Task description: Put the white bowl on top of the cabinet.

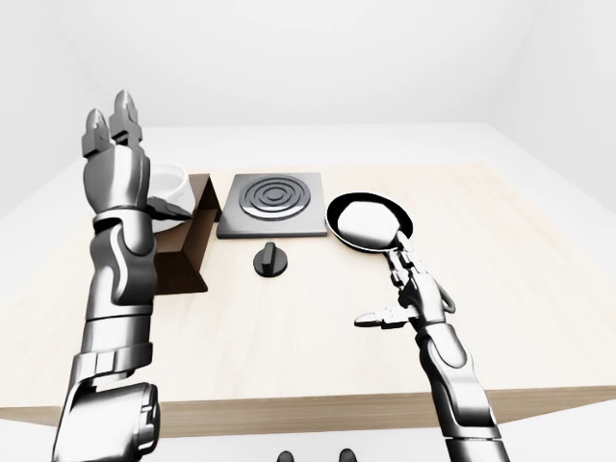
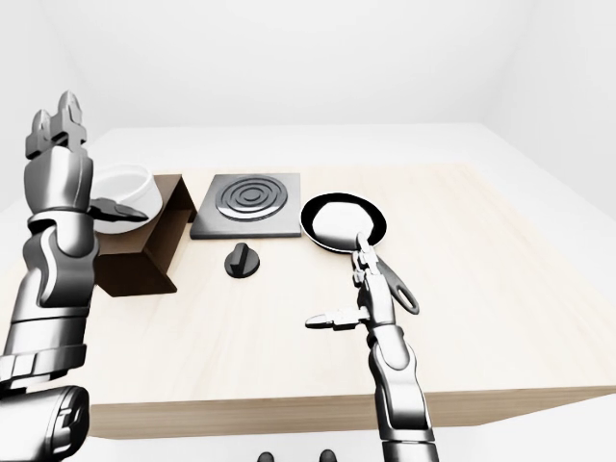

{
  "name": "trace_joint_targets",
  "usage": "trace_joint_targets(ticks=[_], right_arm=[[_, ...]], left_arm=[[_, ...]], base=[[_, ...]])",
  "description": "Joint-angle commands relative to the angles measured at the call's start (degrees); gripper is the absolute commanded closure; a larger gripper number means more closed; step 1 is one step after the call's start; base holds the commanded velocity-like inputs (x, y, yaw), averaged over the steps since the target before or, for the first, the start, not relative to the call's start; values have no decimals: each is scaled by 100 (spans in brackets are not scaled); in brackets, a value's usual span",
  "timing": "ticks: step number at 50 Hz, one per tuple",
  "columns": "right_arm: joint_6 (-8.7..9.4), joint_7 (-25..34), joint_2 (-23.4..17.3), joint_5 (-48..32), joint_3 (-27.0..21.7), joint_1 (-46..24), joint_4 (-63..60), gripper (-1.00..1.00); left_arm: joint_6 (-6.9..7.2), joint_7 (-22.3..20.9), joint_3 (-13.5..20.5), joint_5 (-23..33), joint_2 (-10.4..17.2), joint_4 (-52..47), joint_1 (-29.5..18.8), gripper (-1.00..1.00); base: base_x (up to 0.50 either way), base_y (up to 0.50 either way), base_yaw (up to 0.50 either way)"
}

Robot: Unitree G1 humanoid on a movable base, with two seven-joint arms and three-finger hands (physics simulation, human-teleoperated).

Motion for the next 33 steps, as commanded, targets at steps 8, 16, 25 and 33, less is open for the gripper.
trace_joint_targets(ticks=[8, 16, 25, 33], right_arm=[[0, -21, 6, -19, 4, -24, 69, -100], [0, -19, -10, 2, -18, -49, 56, -100], [0, -64, -27, 21, -59, -169, 187, -100], [0, -88, -23, 1, -31, -192, 237, -100]], left_arm=[[0, -1299, 316, 956, -647, -3272, 1069, -100], [0, -1457, 136, 872, -1085, -4305, 1297, -100], [0, -1387, -198, 676, -1747, -5022, 1816, -100], [0, -1367, -552, 217, -2184, -5054, 2378, -100]], base=[[0, 0, 0], [0, 0, 0], [0, 0, 0], [0, 0, 0]])
